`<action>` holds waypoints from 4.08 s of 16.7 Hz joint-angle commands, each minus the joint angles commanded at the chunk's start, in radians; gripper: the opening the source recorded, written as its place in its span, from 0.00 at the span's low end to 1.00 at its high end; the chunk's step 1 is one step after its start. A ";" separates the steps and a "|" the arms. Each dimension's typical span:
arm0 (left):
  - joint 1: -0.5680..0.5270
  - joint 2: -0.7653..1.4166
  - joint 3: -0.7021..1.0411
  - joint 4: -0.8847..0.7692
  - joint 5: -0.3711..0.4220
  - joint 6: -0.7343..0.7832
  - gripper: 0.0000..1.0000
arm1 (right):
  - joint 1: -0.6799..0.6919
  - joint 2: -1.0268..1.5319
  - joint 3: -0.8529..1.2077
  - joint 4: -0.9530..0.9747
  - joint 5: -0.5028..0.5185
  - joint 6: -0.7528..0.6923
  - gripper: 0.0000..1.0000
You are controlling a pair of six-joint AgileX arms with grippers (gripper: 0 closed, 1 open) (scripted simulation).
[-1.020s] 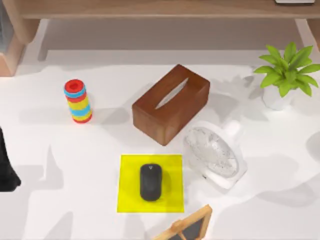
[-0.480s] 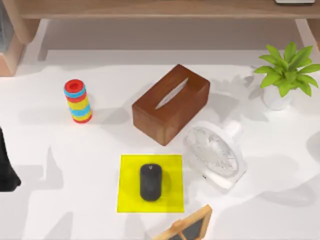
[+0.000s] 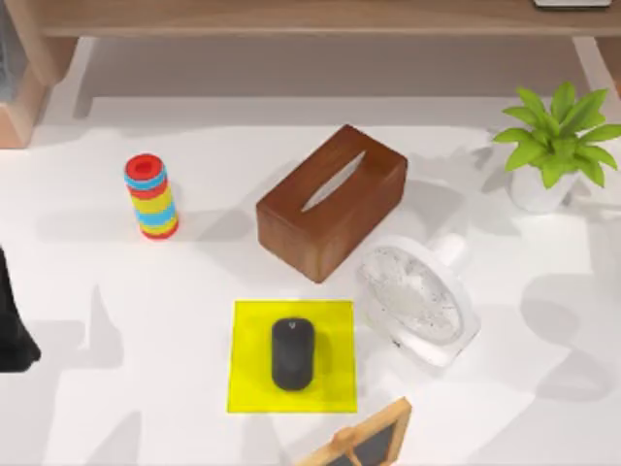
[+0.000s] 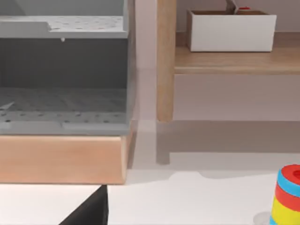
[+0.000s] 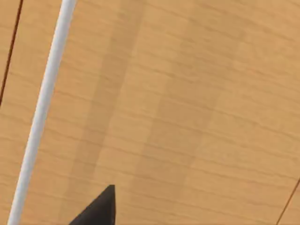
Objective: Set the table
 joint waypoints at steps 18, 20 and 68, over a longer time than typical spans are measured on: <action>0.000 0.000 0.000 0.000 0.000 0.000 1.00 | 0.366 -1.800 -0.891 -0.798 0.231 -1.137 1.00; 0.000 0.000 0.000 0.000 0.000 0.000 1.00 | 0.379 -1.881 -0.941 -0.847 0.247 -1.199 1.00; -0.318 1.906 1.996 -0.074 -0.279 0.006 1.00 | 0.384 -1.920 -0.965 -0.872 0.256 -1.230 1.00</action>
